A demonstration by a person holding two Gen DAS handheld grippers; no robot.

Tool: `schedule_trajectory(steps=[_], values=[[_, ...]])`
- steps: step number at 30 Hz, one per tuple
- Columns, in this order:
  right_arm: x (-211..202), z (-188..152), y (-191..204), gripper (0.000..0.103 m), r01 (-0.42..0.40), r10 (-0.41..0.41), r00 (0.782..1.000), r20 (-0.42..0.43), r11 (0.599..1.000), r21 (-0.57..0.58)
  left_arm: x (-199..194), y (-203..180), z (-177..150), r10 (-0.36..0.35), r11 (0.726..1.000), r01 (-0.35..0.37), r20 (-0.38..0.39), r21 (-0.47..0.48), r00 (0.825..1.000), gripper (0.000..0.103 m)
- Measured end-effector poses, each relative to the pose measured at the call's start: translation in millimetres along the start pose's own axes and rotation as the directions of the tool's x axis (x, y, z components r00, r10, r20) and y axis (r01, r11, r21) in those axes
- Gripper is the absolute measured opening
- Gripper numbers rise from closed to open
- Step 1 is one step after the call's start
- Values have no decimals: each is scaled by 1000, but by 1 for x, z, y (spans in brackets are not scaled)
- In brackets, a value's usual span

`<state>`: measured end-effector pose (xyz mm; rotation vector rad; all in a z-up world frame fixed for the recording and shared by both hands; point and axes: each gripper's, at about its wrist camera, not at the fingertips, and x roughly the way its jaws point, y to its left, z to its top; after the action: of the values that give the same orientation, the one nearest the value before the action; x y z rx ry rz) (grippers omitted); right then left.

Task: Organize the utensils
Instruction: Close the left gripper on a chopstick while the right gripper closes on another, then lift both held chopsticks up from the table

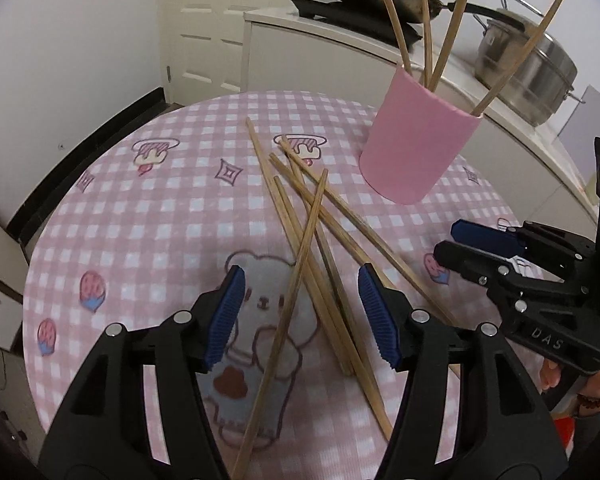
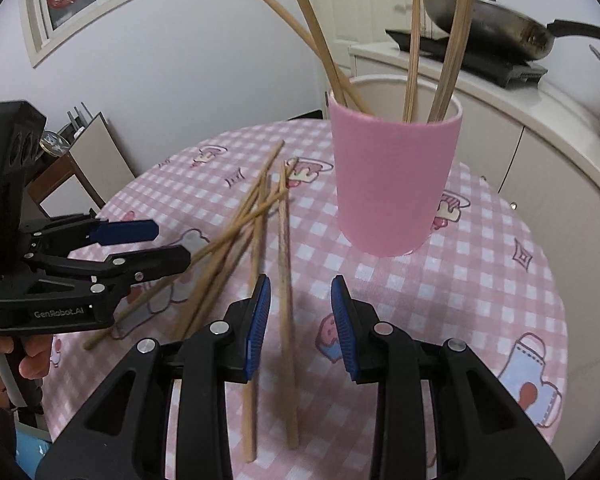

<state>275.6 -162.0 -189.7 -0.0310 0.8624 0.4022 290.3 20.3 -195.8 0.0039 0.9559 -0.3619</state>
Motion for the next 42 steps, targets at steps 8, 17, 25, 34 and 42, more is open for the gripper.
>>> schedule_trajectory(steps=[8, 17, 25, 34, 42], values=[[17, 0, -9, 30, -18, 18, 1000, -21, 1000, 14, 29, -13, 16, 20, 996, -18, -21, 84, 1000, 36], [27, 6, -11, 30, -30, 31, 999, -27, 999, 16, 46, -22, 22, 41, 988, -33, -47, 148, 998, 12], [36, 10, -4, 29, -26, 26, 999, -41, 1000, -15, 43, -19, 22, 37, 989, -33, -25, 142, 999, 6], [54, 19, 13, 29, 31, -39, 997, -70, 993, -113, 15, -1, 20, 30, 994, -32, 19, 108, 999, 6], [51, 11, 21, 5, 41, -62, 991, -115, 984, -175, 6, 11, 1, 39, 994, -39, -1, 103, 999, 6]])
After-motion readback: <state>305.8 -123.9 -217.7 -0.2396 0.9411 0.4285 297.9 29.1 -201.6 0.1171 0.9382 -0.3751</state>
